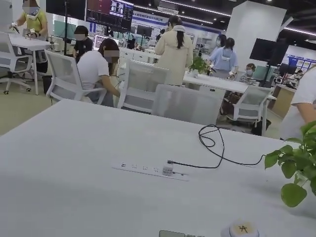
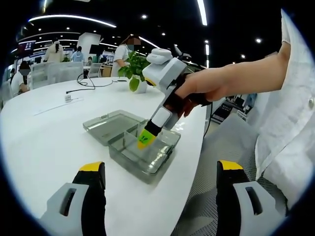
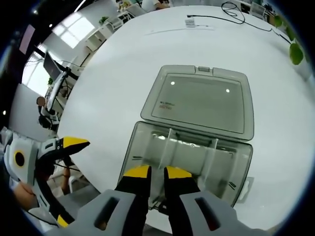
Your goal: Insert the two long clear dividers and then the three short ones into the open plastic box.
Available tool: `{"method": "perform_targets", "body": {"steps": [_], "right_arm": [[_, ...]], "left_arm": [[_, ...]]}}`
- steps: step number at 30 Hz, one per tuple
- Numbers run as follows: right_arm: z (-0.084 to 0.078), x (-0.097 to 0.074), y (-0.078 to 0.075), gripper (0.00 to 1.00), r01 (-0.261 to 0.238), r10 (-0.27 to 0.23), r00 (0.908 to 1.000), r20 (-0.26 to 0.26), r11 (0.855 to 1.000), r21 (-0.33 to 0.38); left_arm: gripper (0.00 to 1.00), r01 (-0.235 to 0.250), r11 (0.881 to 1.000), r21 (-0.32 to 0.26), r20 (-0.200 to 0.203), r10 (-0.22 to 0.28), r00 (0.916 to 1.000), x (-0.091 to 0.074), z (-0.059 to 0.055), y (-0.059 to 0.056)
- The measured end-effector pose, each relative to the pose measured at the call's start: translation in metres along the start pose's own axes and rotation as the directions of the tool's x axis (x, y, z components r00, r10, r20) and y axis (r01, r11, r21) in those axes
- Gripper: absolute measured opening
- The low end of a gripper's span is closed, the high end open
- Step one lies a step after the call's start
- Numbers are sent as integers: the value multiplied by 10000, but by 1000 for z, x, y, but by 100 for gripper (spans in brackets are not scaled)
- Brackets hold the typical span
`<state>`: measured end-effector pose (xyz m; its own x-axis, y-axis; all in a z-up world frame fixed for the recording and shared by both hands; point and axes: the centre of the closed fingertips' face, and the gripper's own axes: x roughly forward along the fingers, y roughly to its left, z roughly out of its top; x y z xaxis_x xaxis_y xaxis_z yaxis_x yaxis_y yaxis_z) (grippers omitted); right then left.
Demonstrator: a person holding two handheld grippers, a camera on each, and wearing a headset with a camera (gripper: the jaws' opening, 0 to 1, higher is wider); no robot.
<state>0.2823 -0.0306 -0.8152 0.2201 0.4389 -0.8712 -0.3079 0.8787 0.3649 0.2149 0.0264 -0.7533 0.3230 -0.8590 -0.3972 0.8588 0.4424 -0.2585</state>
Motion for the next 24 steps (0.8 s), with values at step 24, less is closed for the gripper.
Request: {"method": "perform_targets", "body": {"steps": [24], "right_arm": [[28, -70, 1, 24, -1873, 1922, 9572, 2166, 9814, -431]], "left_arm": [[96, -560, 9983, -142, 91, 562, 9984, -7, 14, -6]]}}
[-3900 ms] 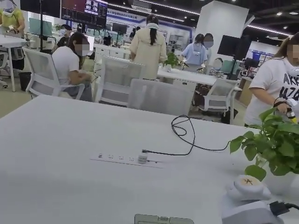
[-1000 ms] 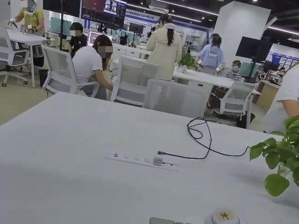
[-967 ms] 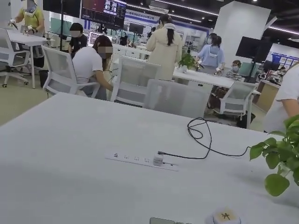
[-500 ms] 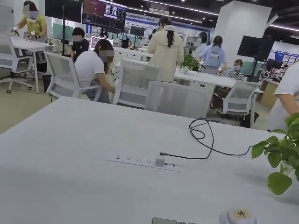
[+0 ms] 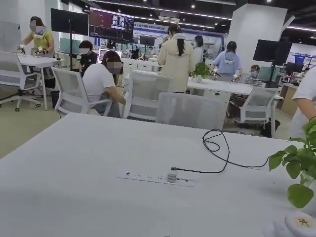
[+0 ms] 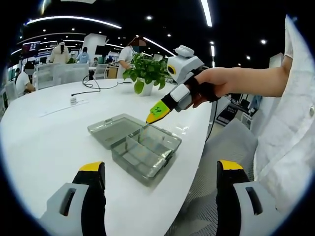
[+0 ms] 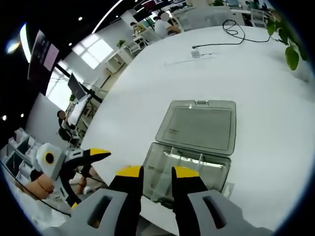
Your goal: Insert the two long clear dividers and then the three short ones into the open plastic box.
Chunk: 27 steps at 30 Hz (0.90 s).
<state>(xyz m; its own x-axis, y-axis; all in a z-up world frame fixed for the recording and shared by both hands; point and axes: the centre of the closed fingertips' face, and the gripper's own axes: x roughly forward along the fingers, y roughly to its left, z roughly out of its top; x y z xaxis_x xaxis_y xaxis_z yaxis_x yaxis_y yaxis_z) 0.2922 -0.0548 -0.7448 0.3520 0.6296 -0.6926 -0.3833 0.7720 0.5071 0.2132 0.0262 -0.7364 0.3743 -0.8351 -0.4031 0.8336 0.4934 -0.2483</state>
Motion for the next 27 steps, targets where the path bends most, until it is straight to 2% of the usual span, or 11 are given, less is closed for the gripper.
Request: {"method": "perform_targets", "body": {"steps": [5, 11, 19, 21, 25, 27], "right_arm": [[8, -16, 4, 29, -563, 574, 9979, 288, 9978, -360], [6, -32, 3, 32, -1008, 1044, 9942, 263, 9884, -1137], [0, -56, -13, 38, -1085, 1119, 9937, 23, 9681, -2259], [-2, -61, -18, 40, -1069, 1090, 9940, -59, 9611, -2546], [-11, -68, -27, 43, -1059, 977, 9944, -415, 9379, -3302], [-15, -71, -31, 46, -1072, 934, 9941, -547, 9171, -3840]], "left_arm": [[96, -99, 9999, -42, 64, 99, 9999, 1, 4, -2], [97, -142, 9999, -7, 29, 142, 9999, 2, 4, -4], [98, -185, 9998, 34, -67, 185, 9998, 3, 3, -3], [98, -195, 9998, 38, -114, 196, 9997, 3, 2, -4], [98, -135, 9999, 83, -128, 136, 9998, 5, 3, -5], [98, -120, 9999, 110, -142, 121, 9998, 6, 3, -5]]}}
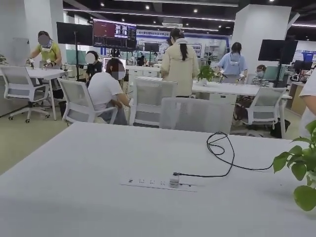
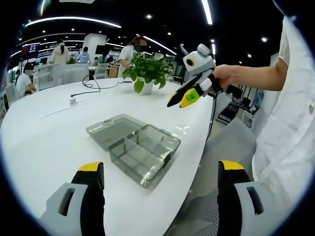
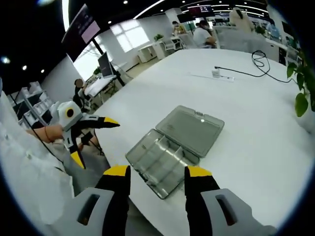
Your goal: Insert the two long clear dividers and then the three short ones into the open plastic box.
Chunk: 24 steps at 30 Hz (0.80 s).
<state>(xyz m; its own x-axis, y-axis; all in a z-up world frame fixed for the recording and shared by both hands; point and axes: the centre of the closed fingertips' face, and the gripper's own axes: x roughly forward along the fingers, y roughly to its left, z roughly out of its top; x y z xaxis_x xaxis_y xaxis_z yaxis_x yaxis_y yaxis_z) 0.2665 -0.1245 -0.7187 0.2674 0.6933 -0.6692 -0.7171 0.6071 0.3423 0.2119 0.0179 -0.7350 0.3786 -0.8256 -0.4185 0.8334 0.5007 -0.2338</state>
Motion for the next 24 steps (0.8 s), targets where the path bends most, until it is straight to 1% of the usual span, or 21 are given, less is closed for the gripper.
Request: {"method": "perform_targets", "body": {"steps": [4, 5, 6, 8, 10, 11, 13, 15, 16, 17, 18, 19, 20, 21, 22, 23, 24], "right_arm": [[-11, -4, 0, 52, -208, 170, 9990, -413, 9953, -945], [-15, -5, 0, 52, -250, 190, 9980, -595, 9945, -1015], [-18, -6, -2, 52, -277, 185, 9971, -744, 9919, -1241], [-24, -7, -4, 52, -400, 261, 9952, -938, 9879, -1495], [-27, -7, -4, 54, -539, 349, 9939, -1042, 9813, -1847], [-32, -7, -5, 54, -636, 388, 9916, -1237, 9770, -2034], [-37, -7, -7, 55, -812, 446, 9882, -1468, 9639, -2534], [-44, -6, -9, 55, -963, 500, 9833, -1749, 9588, -2671], [-47, -5, -10, 55, -1130, 568, 9793, -1941, 9498, -2919], [-52, -5, -13, 55, -1254, 547, 9744, -2179, 9373, -3253], [-55, -4, -14, 55, -1284, 498, 9718, -2304, 9315, -3403], [-59, -3, -18, 55, -1327, 404, 9664, -2538, 9241, -3583], [-60, -2, -19, 55, -1339, 371, 9650, -2597, 9209, -3660], [-63, 0, -22, 55, -1388, 286, 9615, -2734, 9090, -3929], [-68, 1, -25, 54, -1494, 226, 9547, -2968, 8989, -4120], [-69, 3, -26, 54, -1532, 182, 9519, -3060, 8929, -4235], [-72, 5, -28, 54, -1595, 107, 9473, -3201, 8824, -4426]], "left_arm": [[98, 31, 10000, 8, -61, -31, 10000, 1, 0, -1], [98, 34, 10000, 8, -63, -34, 10000, 1, 0, -1], [98, 39, 10000, 20, -78, -39, 10000, 1, -1, -1], [98, 52, 10000, 27, -77, -52, 10000, 1, 0, -2], [98, 59, 10000, 32, -93, -58, 9999, 1, -1, -1], [98, 60, 10000, 33, -104, -60, 9999, 1, -1, -2], [98, 44, 10000, 52, -113, -44, 9999, 1, -2, -2], [98, 36, 10000, 23, -127, -36, 9999, 1, -2, -2], [98, 37, 10000, 11, -141, -36, 9999, 1, -3, -2], [98, 45, 10000, 14, -149, -45, 9999, 1, -3, -2], [98, 53, 10000, 11, -149, -53, 9999, 1, -4, -2], [98, 61, 10000, 5, -130, -61, 9999, 1, -3, -2], [98, 56, 10000, -4, -129, -56, 9999, 1, -3, -2], [98, 43, 10000, -20, -134, -43, 9999, 1, -4, -2], [98, 34, 10000, -33, -130, -34, 9999, 1, -4, -2], [98, 31, 10000, -51, -117, -32, 9999, 1, -4, -1], [98, 38, 10000, -69, -109, -39, 9999, 2, -4, -1]]}}
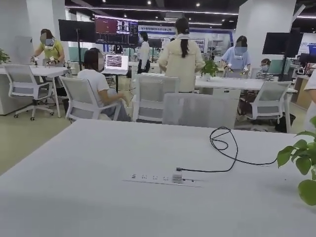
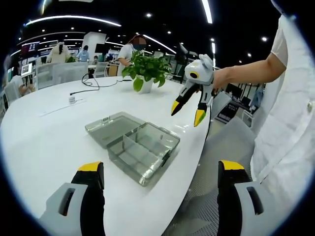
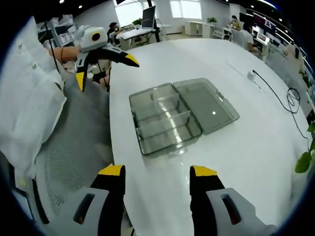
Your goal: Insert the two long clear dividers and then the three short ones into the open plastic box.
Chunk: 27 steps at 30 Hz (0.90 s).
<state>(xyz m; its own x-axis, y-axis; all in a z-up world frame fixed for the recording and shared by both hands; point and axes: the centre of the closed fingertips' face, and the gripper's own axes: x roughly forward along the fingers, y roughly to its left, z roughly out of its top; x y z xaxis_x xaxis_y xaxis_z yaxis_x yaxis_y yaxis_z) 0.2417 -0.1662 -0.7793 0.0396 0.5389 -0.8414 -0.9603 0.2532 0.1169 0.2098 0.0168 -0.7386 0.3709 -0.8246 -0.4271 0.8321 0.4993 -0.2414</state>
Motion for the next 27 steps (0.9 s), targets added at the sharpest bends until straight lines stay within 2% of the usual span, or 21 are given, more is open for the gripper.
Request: {"method": "perform_targets", "body": {"steps": [5, 8, 12, 15, 27], "right_arm": [[-9, 11, -5, 52, -91, 40, 9983, -584, 9962, -867], [-18, 20, -10, 52, -187, 21, 9936, -1129, 9891, -1461], [-26, 30, -14, 50, -345, 91, 9895, -1442, 9840, -1745], [-35, 38, -18, 50, -475, 63, 9816, -1909, 9760, -2124], [-51, 55, -22, 48, -643, -55, 9673, -2535, 9618, -2661]], "left_arm": [[98, 56, 10000, -11, -7, -56, 10000, 1, -1, 0], [98, 77, 10000, -21, -35, -77, 10000, 1, -3, 0], [98, 82, 10000, -50, -36, -82, 10000, 2, -3, 1], [98, 108, 9999, -55, -66, -108, 9999, 2, -4, 1], [98, 199, 9998, -71, -154, -200, 9997, 6, -9, 3]]}}
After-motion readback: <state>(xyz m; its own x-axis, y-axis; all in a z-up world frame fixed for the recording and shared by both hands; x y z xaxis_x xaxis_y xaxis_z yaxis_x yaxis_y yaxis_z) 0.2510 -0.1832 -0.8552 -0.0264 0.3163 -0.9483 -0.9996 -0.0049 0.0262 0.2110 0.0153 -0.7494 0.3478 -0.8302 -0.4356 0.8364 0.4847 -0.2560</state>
